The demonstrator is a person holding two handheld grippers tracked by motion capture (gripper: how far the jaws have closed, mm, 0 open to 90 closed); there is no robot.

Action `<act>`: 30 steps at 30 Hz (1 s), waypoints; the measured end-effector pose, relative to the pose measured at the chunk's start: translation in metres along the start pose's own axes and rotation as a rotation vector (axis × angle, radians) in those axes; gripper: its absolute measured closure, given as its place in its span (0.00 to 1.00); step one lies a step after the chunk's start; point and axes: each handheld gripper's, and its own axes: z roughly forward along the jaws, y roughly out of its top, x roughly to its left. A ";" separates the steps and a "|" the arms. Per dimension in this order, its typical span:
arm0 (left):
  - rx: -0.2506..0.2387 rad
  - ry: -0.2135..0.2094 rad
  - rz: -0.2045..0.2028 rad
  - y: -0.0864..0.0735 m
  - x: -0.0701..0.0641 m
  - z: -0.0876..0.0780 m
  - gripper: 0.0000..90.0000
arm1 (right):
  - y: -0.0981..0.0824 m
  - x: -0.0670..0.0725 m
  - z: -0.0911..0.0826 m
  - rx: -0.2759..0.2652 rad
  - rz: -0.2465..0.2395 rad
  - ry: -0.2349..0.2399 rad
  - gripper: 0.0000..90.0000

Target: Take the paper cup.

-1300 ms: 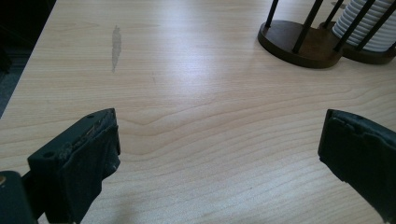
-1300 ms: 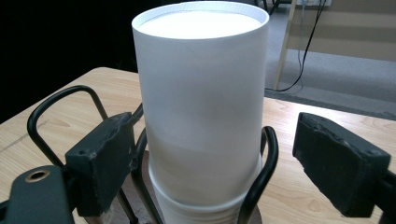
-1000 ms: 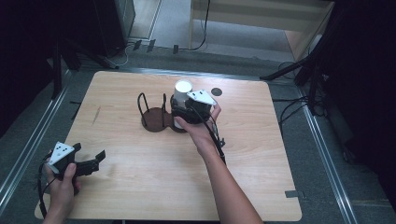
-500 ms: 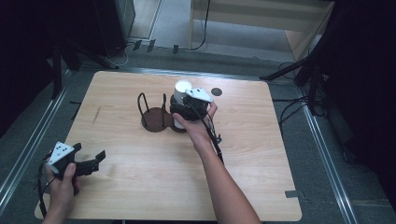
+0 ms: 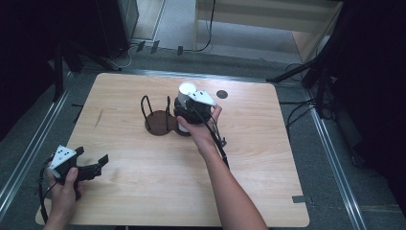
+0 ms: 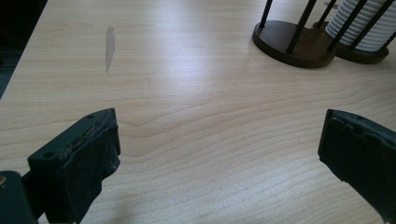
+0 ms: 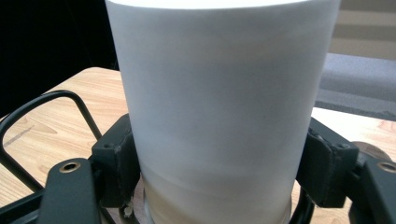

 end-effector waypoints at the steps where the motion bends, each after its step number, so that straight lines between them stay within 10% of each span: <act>1: 0.000 0.000 0.000 0.000 0.000 0.000 0.00 | 0.000 0.000 0.000 -0.003 0.003 0.000 0.28; 30: -0.004 -0.004 -0.006 0.000 0.001 0.000 0.00 | 0.030 -0.004 -0.019 -0.099 0.010 0.030 0.32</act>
